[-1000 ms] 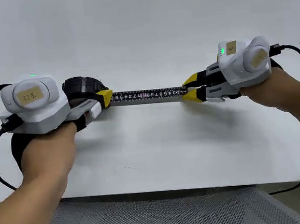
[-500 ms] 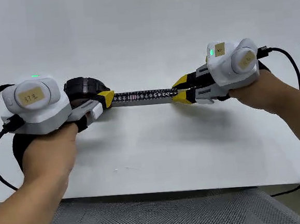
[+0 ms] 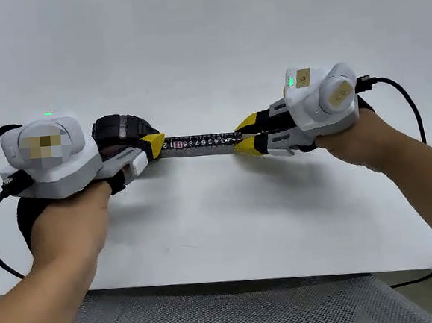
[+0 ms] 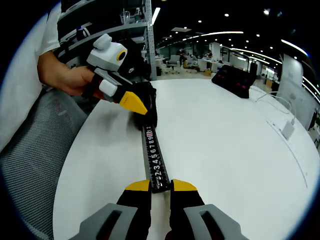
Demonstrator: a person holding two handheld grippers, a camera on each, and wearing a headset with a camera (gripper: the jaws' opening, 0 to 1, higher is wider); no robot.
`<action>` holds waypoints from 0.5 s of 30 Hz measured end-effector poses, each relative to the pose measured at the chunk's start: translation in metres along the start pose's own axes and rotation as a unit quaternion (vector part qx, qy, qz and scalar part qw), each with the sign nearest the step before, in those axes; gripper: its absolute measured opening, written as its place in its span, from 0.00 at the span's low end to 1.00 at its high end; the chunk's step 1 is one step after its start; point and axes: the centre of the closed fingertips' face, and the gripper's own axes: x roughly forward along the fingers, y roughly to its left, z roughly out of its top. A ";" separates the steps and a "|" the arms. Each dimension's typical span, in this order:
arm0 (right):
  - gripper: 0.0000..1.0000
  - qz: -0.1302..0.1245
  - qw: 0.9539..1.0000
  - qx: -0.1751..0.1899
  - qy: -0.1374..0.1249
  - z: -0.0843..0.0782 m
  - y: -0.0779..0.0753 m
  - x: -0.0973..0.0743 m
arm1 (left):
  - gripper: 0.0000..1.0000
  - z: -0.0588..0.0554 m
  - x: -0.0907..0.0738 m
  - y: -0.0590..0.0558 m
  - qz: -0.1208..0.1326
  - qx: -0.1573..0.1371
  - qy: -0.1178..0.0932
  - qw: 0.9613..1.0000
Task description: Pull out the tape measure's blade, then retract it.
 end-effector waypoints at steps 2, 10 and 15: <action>0.09 0.002 1.000 0.001 -0.003 0.002 0.001 0.003 | 0.58 0.000 0.000 0.000 0.000 0.001 0.001 1.000; 0.09 0.007 1.000 0.000 -0.009 0.010 0.003 0.014 | 0.58 0.000 0.000 0.000 -0.001 0.000 0.001 1.000; 0.10 0.009 1.000 0.000 -0.014 0.015 0.004 0.020 | 0.58 0.000 0.001 0.001 -0.001 -0.001 0.002 1.000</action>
